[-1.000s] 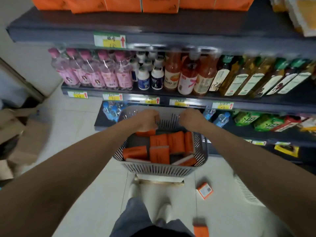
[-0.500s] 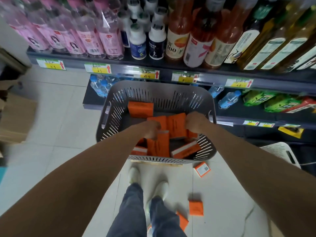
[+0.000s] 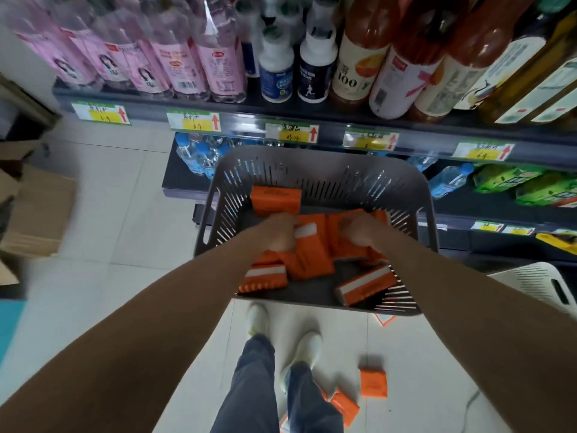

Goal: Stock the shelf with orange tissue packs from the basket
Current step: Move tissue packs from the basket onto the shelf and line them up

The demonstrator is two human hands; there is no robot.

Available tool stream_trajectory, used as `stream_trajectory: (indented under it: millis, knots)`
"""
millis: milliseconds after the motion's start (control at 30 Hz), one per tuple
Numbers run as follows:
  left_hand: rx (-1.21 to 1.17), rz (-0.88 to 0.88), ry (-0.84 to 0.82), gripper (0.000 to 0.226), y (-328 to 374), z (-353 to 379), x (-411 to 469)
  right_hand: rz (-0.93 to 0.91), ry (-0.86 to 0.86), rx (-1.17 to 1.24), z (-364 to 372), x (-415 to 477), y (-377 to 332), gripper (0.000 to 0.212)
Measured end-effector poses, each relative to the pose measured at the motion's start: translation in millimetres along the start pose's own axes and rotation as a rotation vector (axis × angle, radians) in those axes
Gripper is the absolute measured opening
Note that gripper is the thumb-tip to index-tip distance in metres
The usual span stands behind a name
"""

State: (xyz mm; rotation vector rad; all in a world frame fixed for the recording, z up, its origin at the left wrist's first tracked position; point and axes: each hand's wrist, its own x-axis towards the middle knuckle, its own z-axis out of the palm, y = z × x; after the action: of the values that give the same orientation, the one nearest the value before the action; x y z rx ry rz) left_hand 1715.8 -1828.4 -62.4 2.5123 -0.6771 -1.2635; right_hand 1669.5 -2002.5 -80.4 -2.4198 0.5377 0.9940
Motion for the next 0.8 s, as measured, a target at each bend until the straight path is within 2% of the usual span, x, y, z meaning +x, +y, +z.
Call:
stream_trajectory:
  millis: [67,167,267,333,400,500,533,633,733,800]
  knots:
    - [-0.073,-0.016,0.074,0.037,-7.1,-22.4,-13.0,0.006,0.01,0.014,6.5,7.6,-6.5,0.021]
    - [-0.114,0.007,0.205,0.031,-17.3,-45.8,-31.1,0.023,0.019,0.036,9.6,6.0,-24.3,0.03]
    - [-0.233,-0.062,0.281,0.022,-38.7,-52.2,-34.0,0.016,-0.07,0.017,21.0,12.7,-34.2,0.026]
    - [-0.342,-0.123,0.302,0.033,-47.9,-51.3,-34.8,0.002,-0.117,-0.037,28.6,16.7,-42.5,0.014]
    - [-0.405,-0.159,0.299,0.052,-50.9,-50.4,-35.7,0.015,-0.15,-0.006,35.3,21.6,-52.7,0.014]
    - [-0.442,-0.157,0.299,0.067,-49.6,-50.9,-36.8,0.033,-0.135,-0.021,43.2,27.7,-60.0,0.047]
    - [-0.456,-0.154,0.298,0.071,-51.1,-51.6,-35.9,0.069,-0.165,-0.011,46.0,28.0,-62.2,0.049]
    - [-0.497,-0.14,0.304,0.078,-52.8,-55.6,-38.4,0.118,-0.202,0.031,45.0,26.0,-65.4,0.045]
    - [-0.502,-0.109,0.312,0.078,-49.9,-62.7,-46.1,0.094,-0.169,0.068,30.7,15.0,-68.5,0.043]
    - [-0.482,-0.088,0.308,0.075,-44.0,-70.5,-54.6,0.065,-0.113,0.005,13.5,4.2,-70.7,0.041]
